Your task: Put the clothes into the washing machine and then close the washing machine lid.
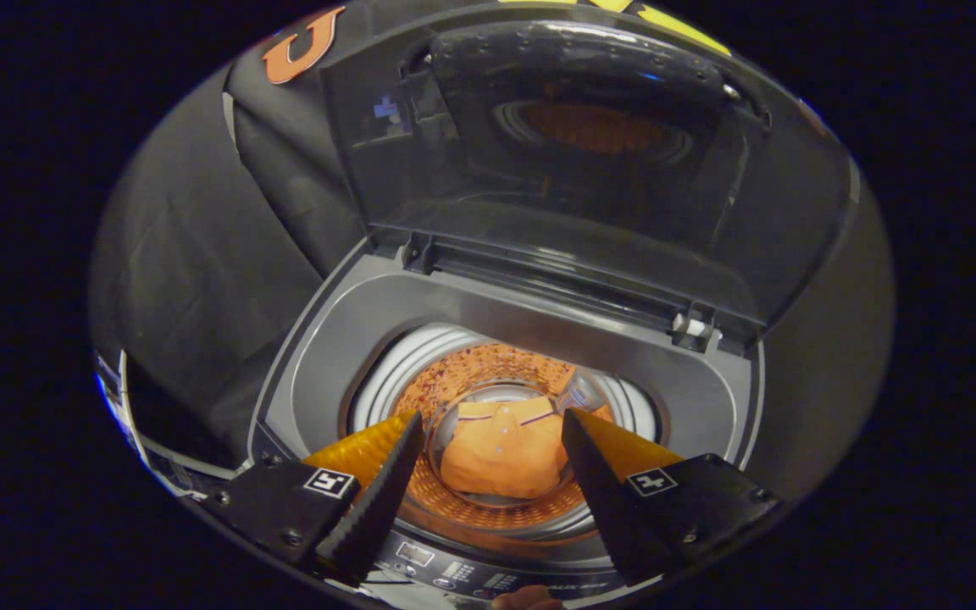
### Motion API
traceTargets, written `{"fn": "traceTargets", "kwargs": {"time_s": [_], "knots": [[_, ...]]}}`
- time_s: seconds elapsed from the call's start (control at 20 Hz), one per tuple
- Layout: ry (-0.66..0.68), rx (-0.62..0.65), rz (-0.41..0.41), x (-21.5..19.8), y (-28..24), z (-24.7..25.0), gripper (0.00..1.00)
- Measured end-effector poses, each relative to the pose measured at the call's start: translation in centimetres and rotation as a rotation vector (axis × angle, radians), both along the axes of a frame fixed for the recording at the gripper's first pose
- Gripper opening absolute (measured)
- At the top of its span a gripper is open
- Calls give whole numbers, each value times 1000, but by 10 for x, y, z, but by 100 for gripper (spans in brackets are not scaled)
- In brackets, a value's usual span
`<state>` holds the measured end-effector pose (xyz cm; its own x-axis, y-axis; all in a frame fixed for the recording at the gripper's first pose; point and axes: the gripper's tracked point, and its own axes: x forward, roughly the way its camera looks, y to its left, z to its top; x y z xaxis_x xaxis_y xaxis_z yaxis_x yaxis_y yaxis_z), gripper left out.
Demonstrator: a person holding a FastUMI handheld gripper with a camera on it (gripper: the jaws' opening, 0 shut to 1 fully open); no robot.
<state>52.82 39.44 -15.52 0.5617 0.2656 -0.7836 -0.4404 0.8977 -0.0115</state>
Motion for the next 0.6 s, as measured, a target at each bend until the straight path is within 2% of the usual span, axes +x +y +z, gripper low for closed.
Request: {"fn": "traceTargets", "kwargs": {"time_s": [0.35, 0.6], "knots": [[-103, 32, 22, -3, -7, 67, 100], [-191, 61, -3, -1, -15, 131, 100]]}}
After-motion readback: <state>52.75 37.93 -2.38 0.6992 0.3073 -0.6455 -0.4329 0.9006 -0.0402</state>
